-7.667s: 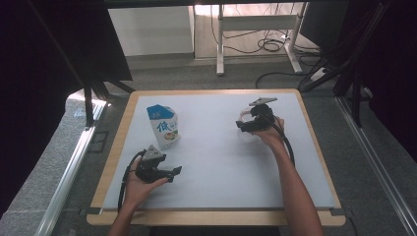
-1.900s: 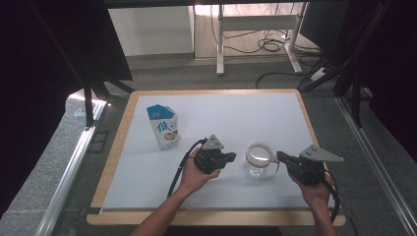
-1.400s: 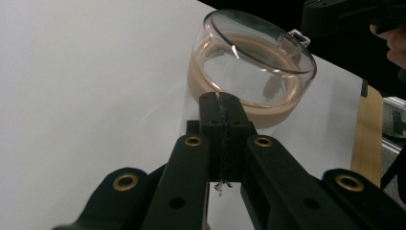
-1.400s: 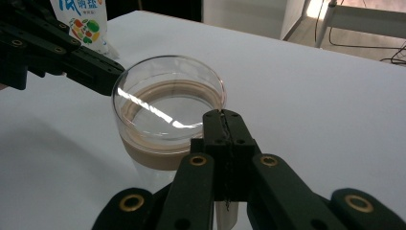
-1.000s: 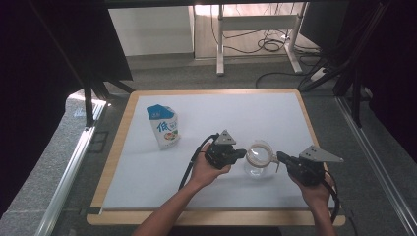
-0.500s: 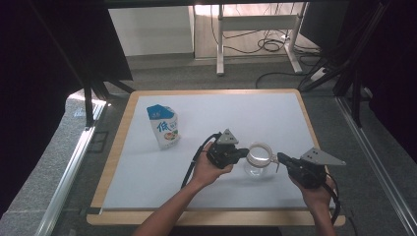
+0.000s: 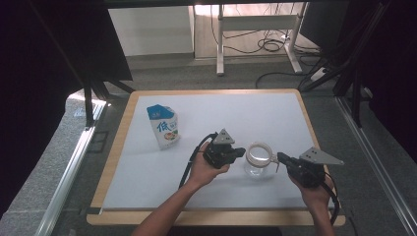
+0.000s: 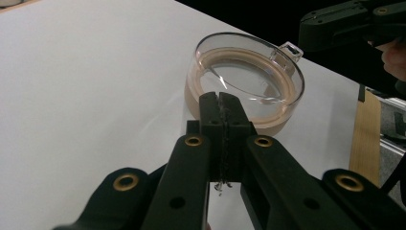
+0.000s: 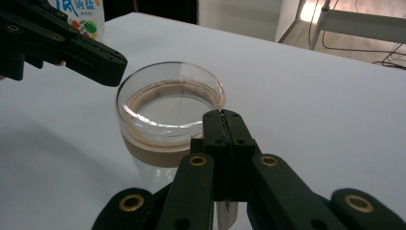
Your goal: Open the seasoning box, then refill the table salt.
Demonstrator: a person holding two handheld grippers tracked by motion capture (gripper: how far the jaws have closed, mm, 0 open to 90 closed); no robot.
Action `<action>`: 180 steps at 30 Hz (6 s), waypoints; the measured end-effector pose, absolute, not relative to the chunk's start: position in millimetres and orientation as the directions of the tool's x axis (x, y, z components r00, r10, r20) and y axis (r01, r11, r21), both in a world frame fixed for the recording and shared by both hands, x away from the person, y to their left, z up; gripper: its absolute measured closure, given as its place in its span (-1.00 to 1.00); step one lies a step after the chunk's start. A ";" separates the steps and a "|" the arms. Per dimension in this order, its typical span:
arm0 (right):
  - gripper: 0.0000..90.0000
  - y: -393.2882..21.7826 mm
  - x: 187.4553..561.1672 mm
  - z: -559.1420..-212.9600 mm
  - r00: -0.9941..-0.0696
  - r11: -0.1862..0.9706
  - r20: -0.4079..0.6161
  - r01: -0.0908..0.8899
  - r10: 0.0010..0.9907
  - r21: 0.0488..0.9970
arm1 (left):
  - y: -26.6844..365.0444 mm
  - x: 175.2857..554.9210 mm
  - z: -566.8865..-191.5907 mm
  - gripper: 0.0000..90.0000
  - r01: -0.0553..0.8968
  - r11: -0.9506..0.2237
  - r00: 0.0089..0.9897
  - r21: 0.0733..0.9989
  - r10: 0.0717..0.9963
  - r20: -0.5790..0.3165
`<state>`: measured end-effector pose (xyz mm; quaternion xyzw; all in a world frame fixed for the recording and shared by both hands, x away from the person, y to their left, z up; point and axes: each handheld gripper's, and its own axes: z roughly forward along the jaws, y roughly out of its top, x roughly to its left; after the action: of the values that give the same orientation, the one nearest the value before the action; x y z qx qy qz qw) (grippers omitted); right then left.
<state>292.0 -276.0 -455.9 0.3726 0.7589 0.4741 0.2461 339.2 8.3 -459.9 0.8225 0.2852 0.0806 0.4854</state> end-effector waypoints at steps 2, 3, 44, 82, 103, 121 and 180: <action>1.00 -276.9 291.9 -456.9 -0.587 0.260 -0.024 0.321 0.809 0.911 | 8.8 339.1 -460.4 1.00 0.392 -0.367 0.823 0.843 0.549 -0.144; 1.00 -276.9 291.9 -456.9 -0.587 0.260 -0.024 0.321 0.809 0.911 | 9.3 339.2 -460.5 1.00 0.393 -0.367 0.823 0.843 0.550 -0.144; 1.00 -278.3 294.4 -461.8 -0.604 0.230 0.015 0.326 0.797 0.917 | 0.2 342.5 -466.6 1.00 0.401 -0.394 0.827 0.827 0.544 -0.142; 0.42 -217.1 266.1 -521.5 -0.745 0.397 0.014 0.370 0.667 0.840 | -67.6 335.0 -416.1 1.00 0.267 -0.472 0.906 0.840 0.419 -0.052; 0.35 -214.6 267.6 -525.5 -0.748 0.392 0.027 0.377 0.663 0.839 | -26.2 338.4 -419.9 0.90 0.304 -0.419 0.874 0.856 0.480 -0.075; 0.12 -199.6 269.3 -521.9 -0.762 0.369 0.033 0.350 0.647 0.861 | 65.2 319.3 -463.2 -0.20 0.390 -0.320 0.793 0.864 0.593 -0.138; 0.07 -150.8 275.2 -516.7 -0.796 0.390 0.003 0.299 0.605 0.871 | 251.9 319.2 -470.2 0.05 0.430 -0.079 0.419 0.899 0.900 -0.121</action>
<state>275.2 -150.8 -516.7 0.2761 0.8182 0.4784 0.1597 319.2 251.9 -470.2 0.6924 0.4803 0.2450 0.4795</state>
